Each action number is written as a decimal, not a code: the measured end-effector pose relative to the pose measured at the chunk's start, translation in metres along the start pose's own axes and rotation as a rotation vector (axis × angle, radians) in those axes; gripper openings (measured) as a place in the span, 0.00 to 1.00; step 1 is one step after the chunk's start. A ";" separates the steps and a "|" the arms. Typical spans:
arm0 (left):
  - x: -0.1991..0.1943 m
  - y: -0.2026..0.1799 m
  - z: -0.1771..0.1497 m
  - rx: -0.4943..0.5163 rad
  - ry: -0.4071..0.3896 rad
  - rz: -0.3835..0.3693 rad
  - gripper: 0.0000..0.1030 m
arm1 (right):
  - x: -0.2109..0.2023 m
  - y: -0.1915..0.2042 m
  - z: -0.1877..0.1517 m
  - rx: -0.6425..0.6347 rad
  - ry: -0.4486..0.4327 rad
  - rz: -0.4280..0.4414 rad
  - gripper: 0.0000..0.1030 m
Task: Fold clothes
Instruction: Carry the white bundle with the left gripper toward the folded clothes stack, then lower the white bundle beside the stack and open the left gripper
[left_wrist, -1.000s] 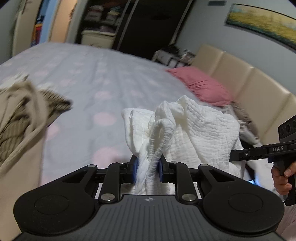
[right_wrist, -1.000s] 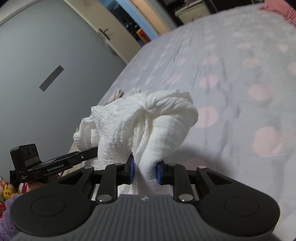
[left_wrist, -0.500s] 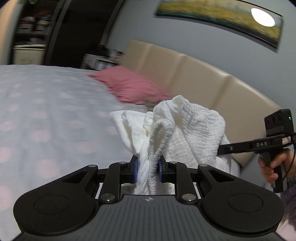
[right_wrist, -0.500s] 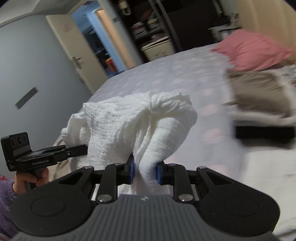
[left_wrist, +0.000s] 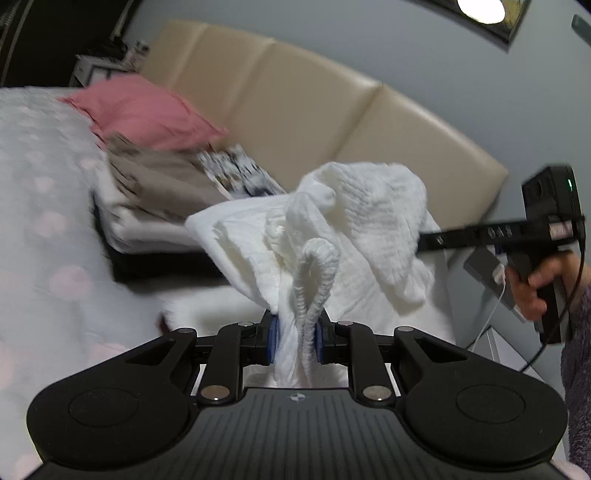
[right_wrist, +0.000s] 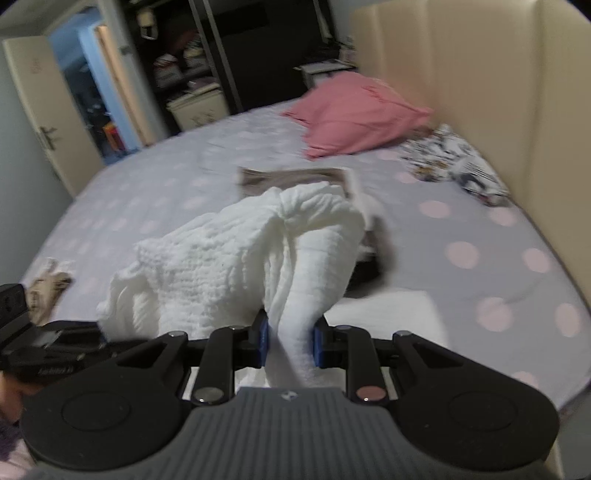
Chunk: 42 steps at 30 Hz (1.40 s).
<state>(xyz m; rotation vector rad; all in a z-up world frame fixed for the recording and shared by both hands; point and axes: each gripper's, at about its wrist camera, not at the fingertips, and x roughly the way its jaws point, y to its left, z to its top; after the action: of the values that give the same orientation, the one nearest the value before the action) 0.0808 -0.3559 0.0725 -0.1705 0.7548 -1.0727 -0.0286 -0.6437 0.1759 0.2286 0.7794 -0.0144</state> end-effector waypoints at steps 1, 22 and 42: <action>0.012 -0.001 -0.001 0.004 0.015 0.005 0.16 | 0.008 -0.008 0.002 0.006 0.012 -0.015 0.24; 0.129 0.079 -0.001 -0.097 0.191 0.090 0.22 | 0.185 -0.098 -0.012 0.163 0.135 -0.093 0.42; 0.129 0.046 0.024 0.239 0.121 0.200 0.29 | 0.084 -0.035 -0.119 0.039 -0.070 -0.203 0.59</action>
<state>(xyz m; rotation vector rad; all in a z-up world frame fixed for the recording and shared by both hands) 0.1629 -0.4474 0.0067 0.1717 0.7291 -0.9790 -0.0543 -0.6468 0.0284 0.1844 0.7302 -0.2284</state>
